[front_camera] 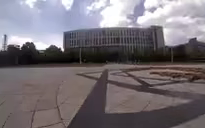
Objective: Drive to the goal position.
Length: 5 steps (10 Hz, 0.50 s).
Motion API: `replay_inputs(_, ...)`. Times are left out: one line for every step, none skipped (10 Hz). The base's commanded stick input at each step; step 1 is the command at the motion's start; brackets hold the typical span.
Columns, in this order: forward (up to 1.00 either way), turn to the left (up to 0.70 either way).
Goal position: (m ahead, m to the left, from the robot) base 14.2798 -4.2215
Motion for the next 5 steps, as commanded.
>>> replay_inputs(0.7,0.02)
replay_inputs(0.7,0.02)
replay_inputs(0.7,0.02)
replay_inputs(0.7,0.02)
replay_inputs(0.7,0.02)
